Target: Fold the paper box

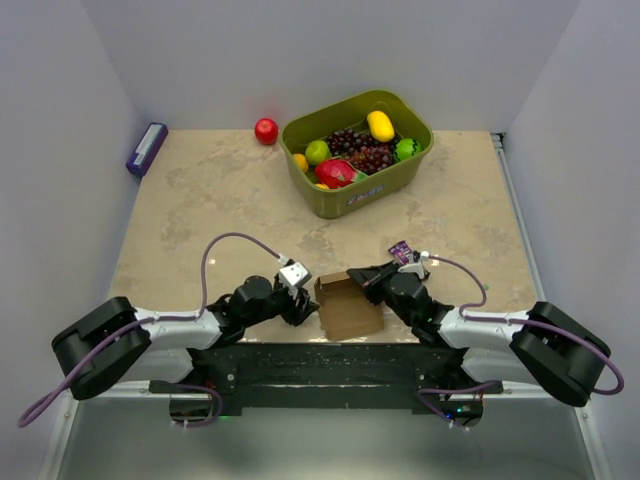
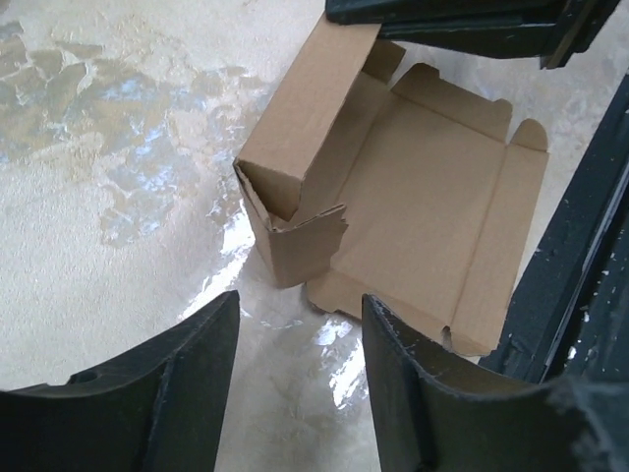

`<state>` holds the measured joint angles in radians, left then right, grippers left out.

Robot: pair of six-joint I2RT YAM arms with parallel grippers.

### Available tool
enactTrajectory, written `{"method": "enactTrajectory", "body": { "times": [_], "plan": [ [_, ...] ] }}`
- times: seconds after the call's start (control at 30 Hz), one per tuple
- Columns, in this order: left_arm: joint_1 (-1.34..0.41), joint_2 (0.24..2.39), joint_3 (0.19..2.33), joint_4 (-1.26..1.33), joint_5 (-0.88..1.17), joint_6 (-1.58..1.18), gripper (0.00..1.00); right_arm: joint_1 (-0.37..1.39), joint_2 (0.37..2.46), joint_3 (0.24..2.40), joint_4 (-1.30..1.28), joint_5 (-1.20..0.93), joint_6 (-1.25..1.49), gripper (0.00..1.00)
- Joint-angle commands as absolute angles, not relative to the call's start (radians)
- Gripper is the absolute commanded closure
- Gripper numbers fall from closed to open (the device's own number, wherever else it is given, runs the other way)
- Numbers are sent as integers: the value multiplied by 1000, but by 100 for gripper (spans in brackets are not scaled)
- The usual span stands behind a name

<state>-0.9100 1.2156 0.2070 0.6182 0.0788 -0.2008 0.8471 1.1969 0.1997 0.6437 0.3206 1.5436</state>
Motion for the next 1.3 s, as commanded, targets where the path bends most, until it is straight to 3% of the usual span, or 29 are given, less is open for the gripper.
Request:
{"method": "enactTrajectory", "body": {
  "times": [0.0,0.67,1.27],
  "plan": [
    [-905,1267,230,681,52,-218,46,854,1207,172,632,368,1528,100],
    [-907,1457,325,848,44,-229,74,868,1233,155,667,367,1526,100],
    [-988,1529,416,788,-172,-278,79,874,1276,166,699,351,1525,100]
  ]
}}
